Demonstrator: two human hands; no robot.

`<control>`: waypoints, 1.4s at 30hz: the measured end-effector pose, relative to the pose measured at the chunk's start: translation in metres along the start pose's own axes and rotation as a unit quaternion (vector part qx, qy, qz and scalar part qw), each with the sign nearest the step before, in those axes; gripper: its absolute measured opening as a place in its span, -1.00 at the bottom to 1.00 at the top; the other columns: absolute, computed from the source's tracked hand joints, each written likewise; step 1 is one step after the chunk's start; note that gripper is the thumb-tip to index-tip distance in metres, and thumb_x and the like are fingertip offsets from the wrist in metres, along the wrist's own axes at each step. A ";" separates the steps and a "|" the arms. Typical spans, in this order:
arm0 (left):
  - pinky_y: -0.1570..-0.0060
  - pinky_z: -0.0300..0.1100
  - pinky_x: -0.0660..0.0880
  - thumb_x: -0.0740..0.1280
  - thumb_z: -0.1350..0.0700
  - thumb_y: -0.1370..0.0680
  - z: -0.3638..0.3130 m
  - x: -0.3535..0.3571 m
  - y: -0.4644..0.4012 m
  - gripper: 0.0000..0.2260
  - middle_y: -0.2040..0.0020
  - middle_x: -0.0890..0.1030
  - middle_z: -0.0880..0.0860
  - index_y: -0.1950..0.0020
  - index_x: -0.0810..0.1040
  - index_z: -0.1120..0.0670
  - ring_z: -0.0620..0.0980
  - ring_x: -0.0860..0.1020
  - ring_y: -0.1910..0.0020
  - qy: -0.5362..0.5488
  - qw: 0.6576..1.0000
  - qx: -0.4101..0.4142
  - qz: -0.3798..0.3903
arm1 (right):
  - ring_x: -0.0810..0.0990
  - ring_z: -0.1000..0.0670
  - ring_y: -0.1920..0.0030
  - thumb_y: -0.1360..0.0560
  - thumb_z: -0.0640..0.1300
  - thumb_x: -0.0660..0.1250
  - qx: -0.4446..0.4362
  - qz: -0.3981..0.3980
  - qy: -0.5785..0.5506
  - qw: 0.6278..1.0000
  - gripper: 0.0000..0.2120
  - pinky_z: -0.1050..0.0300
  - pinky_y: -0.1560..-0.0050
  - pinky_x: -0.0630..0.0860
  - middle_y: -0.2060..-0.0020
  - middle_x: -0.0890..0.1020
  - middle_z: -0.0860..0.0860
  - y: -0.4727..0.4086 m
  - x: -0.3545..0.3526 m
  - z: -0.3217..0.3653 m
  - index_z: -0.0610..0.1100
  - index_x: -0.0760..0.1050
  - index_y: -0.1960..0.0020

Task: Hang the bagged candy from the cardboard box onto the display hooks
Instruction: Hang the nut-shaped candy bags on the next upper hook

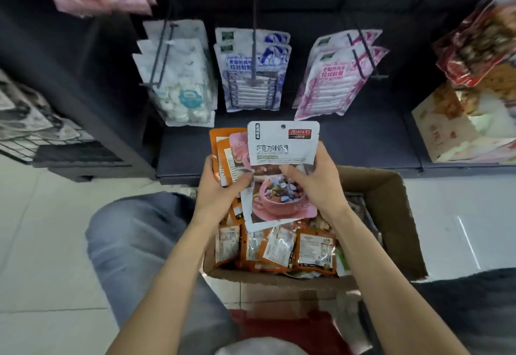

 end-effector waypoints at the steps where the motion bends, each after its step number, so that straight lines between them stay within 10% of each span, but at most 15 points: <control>1: 0.01 -0.24 0.49 0.48 0.23 -0.42 -0.011 -0.008 -0.002 -0.62 0.02 0.63 -0.09 -0.13 0.43 -0.02 -0.21 0.60 0.08 0.011 1.000 0.013 -0.011 | 0.56 0.22 -0.11 -0.43 -0.23 0.46 -0.017 -0.010 -0.007 1.000 -0.55 0.37 -0.10 0.47 -0.06 0.59 0.22 -0.006 0.001 0.013 -0.04 0.37 -0.24; 6: 0.14 -0.39 0.48 0.46 0.19 -0.45 -0.080 -0.055 -0.013 -0.68 0.06 0.62 -0.16 -0.08 0.43 -0.08 -0.24 0.60 0.08 0.048 0.990 0.093 -0.095 | 0.53 0.20 -0.14 -0.45 -0.31 0.42 -0.102 -0.059 -0.025 0.993 -0.49 0.39 -0.12 0.47 -0.12 0.55 0.18 -0.038 -0.003 0.100 -0.04 0.31 -0.30; 9: 0.08 -0.25 0.50 0.45 0.13 -0.46 -0.123 -0.081 -0.020 -0.69 0.06 0.63 -0.16 -0.13 0.43 -0.04 -0.24 0.60 0.10 0.067 0.979 0.142 -0.132 | 0.48 0.28 -0.19 -0.43 -0.39 0.40 -0.200 -0.039 -0.022 0.979 -0.13 0.43 -0.15 0.42 -0.06 0.45 0.51 -0.051 0.008 0.169 0.04 -0.02 -0.50; 15: 0.12 -0.31 0.46 0.46 0.10 -0.44 -0.205 -0.115 -0.025 -0.68 0.11 0.60 -0.33 -0.06 0.41 -0.16 -0.29 0.58 0.07 0.004 0.942 0.279 -0.188 | 0.46 0.20 0.04 -0.48 -0.20 0.41 -0.403 -0.087 0.112 0.904 -0.44 0.44 0.04 0.39 -0.06 0.48 -0.01 -0.064 0.030 0.278 0.15 0.34 -0.39; 23: 0.09 -0.26 0.46 0.46 0.08 -0.45 -0.231 -0.130 -0.035 -0.59 0.05 0.59 -0.23 -0.24 0.41 0.04 -0.32 0.56 0.07 -0.018 0.927 0.303 -0.221 | 0.37 0.15 0.24 -0.51 -0.11 0.37 -0.360 -0.073 0.116 0.923 -0.48 0.13 0.03 0.50 -0.01 0.44 -0.05 -0.105 0.052 0.299 0.15 0.33 -0.42; 33: 0.09 -0.14 0.49 0.44 0.23 -0.46 -0.206 -0.181 -0.020 -0.70 0.18 0.62 -0.25 0.01 0.42 -0.10 -0.26 0.58 0.18 0.027 0.917 0.291 -0.272 | 0.34 0.16 0.27 -0.51 -0.14 0.37 -0.376 -0.119 0.143 0.908 -0.46 0.24 0.13 0.37 0.15 0.36 0.07 -0.109 0.052 0.297 0.13 0.32 -0.43; 42: 0.06 -0.15 0.55 0.37 0.31 -0.48 -0.230 -0.175 -0.017 -0.68 0.06 0.66 -0.10 -0.06 0.49 -0.09 -0.08 0.64 0.03 0.172 0.921 0.314 -0.155 | 0.43 0.01 0.18 -0.52 -0.11 0.36 -0.351 -0.140 0.101 0.920 -0.41 0.23 0.10 0.35 0.02 0.46 -0.11 -0.107 0.054 0.297 0.14 0.24 -0.47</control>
Point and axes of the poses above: each hand's wrist, its own y-axis away from the middle knuckle, its own x-axis out of the palm, z = x × y, the point moved 8 cm from there along -y, towards the middle knuckle
